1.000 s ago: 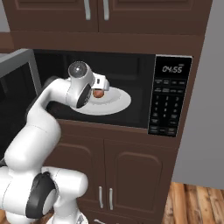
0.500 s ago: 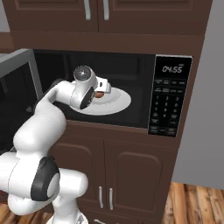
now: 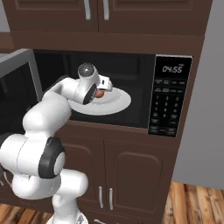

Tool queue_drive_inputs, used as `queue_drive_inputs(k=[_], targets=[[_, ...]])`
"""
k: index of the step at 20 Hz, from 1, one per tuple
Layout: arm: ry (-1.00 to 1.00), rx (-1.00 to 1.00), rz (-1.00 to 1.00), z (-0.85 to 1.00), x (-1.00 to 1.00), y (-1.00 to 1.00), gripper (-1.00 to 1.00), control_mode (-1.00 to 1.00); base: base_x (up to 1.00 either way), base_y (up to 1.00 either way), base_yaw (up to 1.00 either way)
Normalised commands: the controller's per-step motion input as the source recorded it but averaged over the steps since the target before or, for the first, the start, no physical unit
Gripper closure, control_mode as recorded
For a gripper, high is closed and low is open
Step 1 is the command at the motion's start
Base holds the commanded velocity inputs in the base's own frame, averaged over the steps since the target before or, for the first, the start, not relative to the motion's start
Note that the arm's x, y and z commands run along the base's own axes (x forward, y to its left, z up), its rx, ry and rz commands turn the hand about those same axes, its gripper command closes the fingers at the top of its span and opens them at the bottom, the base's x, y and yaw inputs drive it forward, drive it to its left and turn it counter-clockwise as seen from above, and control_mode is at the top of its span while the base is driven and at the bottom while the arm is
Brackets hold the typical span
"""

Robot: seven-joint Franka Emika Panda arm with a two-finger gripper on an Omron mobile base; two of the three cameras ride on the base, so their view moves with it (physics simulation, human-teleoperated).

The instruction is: Pick the onion from the microwave and place it on plate located on the counter.

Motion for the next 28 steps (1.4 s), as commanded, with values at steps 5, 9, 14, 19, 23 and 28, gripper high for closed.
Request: queue_drive_inputs(k=[5, 9, 14, 19, 23, 28], targets=[[0.03, 0.0, 0.0, -0.22, 0.29, 0.0, -1.0, -1.0, 0.0, 0.0, 0.0], [0.0, 0.0, 0.0, -0.41, 0.25, 0.0, -1.0, -1.0, 0.0, 0.0, 0.0], [0.0, 0.0, 0.0, -0.3, 0.29, 0.04, -1.0, -1.0, 0.0, 0.0, 0.0], [0.0, 0.0, 0.0, -0.13, 0.35, 0.01, -1.0, -1.0, 0.0, 0.0, 0.0], [0.0, 0.0, 0.0, -0.01, 0.24, 0.0, -1.0, -1.0, 0.0, 0.0, 0.0], [0.0, 0.0, 0.0, 0.0, 0.03, 0.0, 1.0, -1.0, 0.0, 0.0, 0.0]])
